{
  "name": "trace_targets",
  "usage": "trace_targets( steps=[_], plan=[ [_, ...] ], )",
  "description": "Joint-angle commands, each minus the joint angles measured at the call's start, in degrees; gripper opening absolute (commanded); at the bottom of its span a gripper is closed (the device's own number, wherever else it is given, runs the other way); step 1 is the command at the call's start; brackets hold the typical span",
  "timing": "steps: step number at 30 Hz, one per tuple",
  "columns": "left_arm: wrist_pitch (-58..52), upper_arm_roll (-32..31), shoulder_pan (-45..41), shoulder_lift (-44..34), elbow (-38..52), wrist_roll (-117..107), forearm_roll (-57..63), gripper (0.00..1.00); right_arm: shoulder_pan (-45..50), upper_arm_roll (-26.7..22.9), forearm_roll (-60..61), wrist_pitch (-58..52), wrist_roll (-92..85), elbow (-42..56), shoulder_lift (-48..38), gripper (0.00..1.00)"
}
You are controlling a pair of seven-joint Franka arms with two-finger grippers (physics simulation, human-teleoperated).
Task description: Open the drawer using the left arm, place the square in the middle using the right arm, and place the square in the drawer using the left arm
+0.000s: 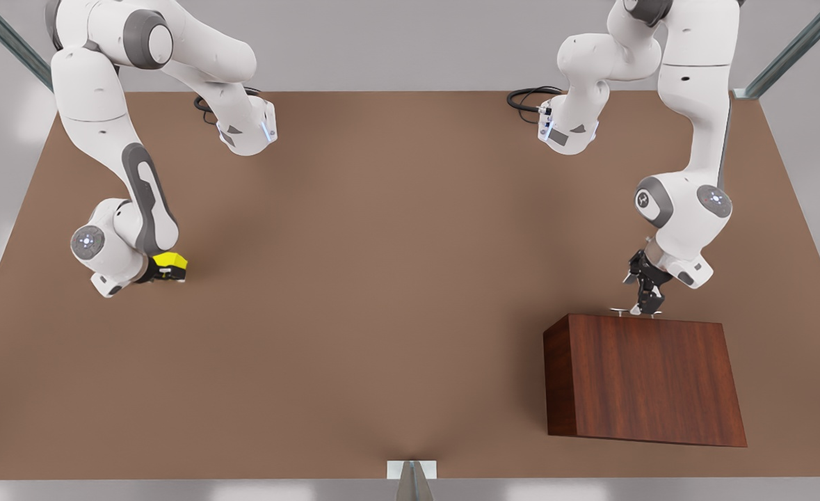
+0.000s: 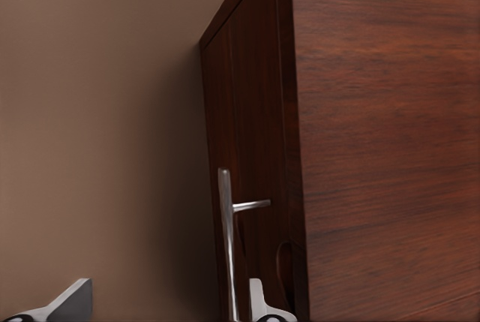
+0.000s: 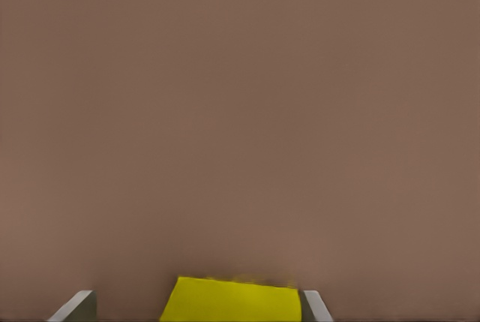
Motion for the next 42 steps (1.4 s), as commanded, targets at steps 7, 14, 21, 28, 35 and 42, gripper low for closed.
trace_targets(
  steps=[7, 14, 21, 28, 35, 42],
  plan=[
    [0.0, 0.0, 0.2, 1.3, 0.3, 0.0, 0.1, 1.0, -0.1, -0.1, 0.1, 0.9, 0.3, -0.8, -0.3, 1.0],
    [-1.5, 0.0, 0.2, 1.1, 0.2, -0.1, 0.1, 1.0, -1.8, 0.0, 2.5, 0.4, 4.0, -2.4, -1.1, 1.0],
    [-4.3, 0.0, 0.2, -0.4, -0.3, -0.4, 0.1, 1.0, -1.5, 0.0, 2.5, 0.9, 3.9, -3.6, -1.6, 0.95],
    [-5.5, 0.0, 0.1, -1.0, -0.8, -0.5, 0.1, 1.0, -0.7, 0.0, 2.5, 1.5, 3.9, -3.4, -1.3, 0.9],
    [-5.9, 0.0, 0.1, -2.5, -3.0, -0.6, 0.1, 1.0, -0.7, 0.0, 2.4, 0.2, 2.8, -4.0, -2.0, 0.92],
    [-6.4, 0.0, 0.1, -3.2, -3.4, -0.5, 0.1, 1.0, -0.7, 0.0, 2.4, 0.6, 2.5, -5.4, -2.4, 0.71]
  ],
)
